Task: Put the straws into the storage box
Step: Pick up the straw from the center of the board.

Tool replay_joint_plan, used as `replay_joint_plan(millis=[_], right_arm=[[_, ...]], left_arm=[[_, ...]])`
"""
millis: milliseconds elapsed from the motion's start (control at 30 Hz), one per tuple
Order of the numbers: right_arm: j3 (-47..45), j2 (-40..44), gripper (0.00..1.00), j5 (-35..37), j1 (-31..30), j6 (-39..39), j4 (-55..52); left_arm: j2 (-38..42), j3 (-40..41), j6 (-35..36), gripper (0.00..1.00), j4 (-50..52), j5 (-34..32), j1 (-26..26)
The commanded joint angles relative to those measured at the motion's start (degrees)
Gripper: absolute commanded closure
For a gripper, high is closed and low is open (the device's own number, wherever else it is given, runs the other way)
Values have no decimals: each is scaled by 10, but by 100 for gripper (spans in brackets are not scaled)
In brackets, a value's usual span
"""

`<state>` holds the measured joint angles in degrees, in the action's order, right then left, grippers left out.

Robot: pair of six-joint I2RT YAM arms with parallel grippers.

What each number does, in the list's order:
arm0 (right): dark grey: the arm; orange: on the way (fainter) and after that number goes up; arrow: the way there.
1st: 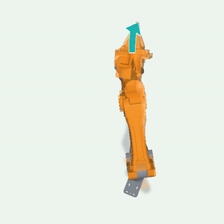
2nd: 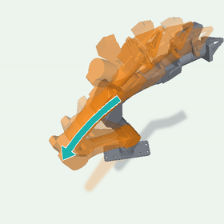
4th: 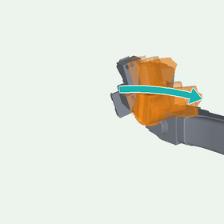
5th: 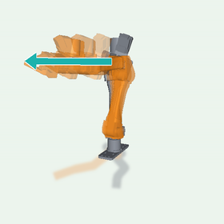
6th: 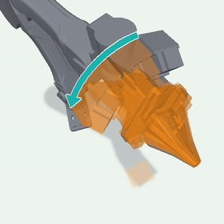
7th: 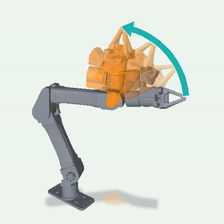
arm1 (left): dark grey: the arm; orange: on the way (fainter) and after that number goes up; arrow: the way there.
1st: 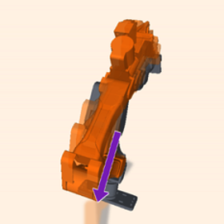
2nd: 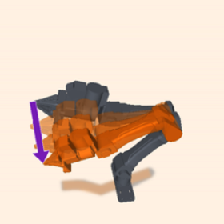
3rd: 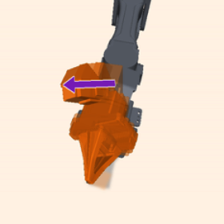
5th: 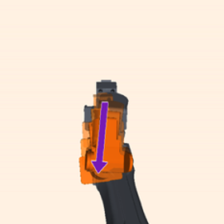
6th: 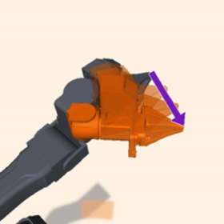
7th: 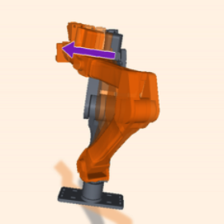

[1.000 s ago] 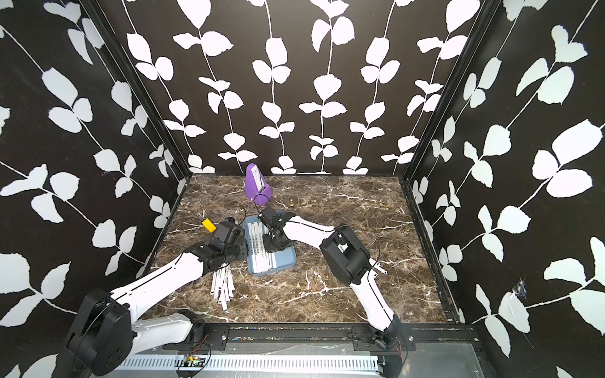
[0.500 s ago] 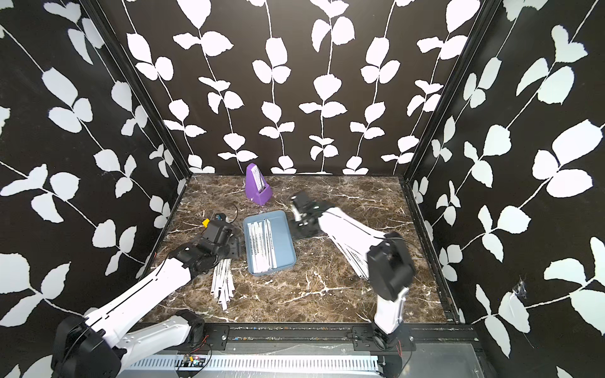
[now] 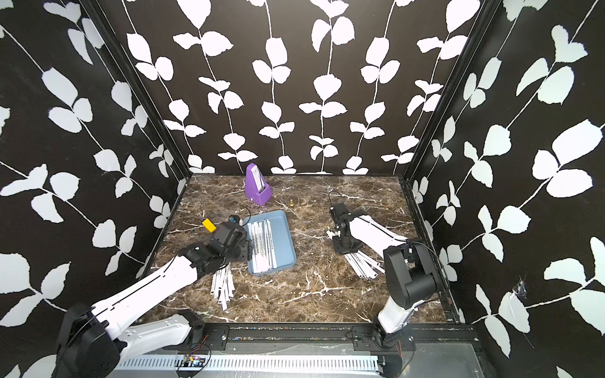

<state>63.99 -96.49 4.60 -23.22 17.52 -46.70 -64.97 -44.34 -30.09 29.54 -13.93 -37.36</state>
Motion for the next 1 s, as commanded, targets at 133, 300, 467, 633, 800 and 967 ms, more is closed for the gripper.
replay_joint_plan(millis=[133,300,467,633,800,967], right_arm=[[-12,-43,70,37,-2,-14,24],[-13,-60,74,-2,-5,-10,40],[-5,-58,85,-54,-44,-6,24],[-11,-41,88,-178,-61,18,34],[-7,-29,85,-207,-55,32,41],[10,-38,75,-96,-57,22,4]], left_arm=[[-8,7,-28,30,-49,23,-4],[-10,7,-24,30,-47,24,-5],[-11,9,-23,31,-49,22,-5],[-14,8,-24,31,-51,22,-4],[-14,7,-21,31,-52,23,-5],[-12,5,-19,31,-51,24,-4]])
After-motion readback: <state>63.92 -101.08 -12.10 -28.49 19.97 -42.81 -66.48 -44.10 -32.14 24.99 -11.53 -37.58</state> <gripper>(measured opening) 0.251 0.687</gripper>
